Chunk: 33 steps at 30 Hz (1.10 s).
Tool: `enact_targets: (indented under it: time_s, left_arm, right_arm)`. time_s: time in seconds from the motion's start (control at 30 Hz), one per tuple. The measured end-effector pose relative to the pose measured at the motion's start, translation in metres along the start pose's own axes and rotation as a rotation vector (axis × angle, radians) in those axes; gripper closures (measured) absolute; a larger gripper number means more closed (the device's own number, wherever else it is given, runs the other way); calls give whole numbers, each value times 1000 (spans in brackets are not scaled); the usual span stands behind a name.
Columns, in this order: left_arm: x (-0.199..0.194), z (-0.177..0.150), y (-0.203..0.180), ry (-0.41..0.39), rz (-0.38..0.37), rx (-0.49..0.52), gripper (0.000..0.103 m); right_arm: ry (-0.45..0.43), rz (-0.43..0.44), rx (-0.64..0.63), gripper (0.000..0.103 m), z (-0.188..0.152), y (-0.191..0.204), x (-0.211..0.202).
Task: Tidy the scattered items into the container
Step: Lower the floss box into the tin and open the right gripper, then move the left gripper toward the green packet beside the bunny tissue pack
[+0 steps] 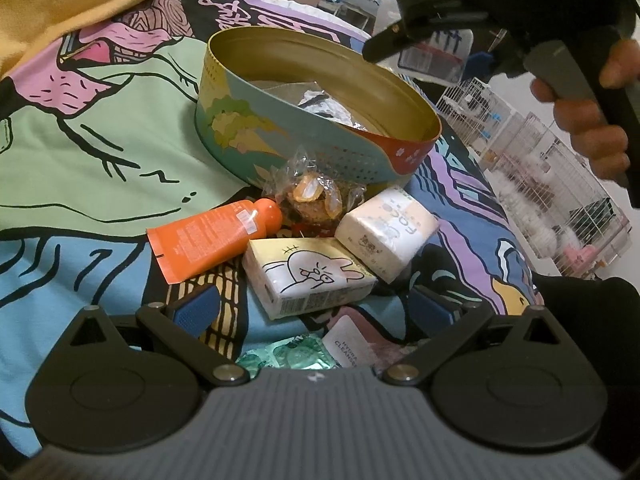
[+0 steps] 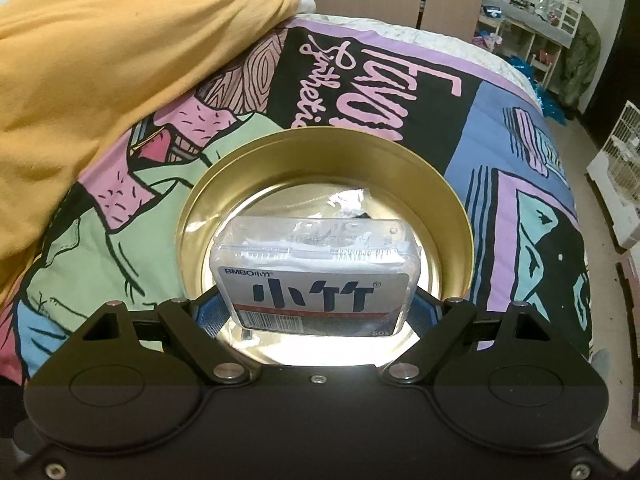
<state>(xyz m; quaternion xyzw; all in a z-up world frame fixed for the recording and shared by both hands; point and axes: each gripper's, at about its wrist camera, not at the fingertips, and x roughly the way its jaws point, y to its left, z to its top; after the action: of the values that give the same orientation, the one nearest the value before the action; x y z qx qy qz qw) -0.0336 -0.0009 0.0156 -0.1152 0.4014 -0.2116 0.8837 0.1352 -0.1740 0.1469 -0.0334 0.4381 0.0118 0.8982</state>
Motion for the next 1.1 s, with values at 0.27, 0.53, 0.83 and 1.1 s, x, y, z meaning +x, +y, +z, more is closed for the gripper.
enact_targets:
  time_s: [0.27,0.53,0.83,1.1]
  left_arm:
    - [2,0,0,6,3,8,0]
    - [3,-1,-2,16,8,22,0]
    - [5,-2,-5,29,25,47,0]
    - [9,-5,-9,45,43,76,0]
  right_arm:
    - [-68,-43,75,0,3,-15,-3]
    - [-53,-27,59,0,-28,-29,-16]
    - [-38,1,67,0,-81,-48,-41]
    - [-53,-42,75,0,-119,-64,-53]
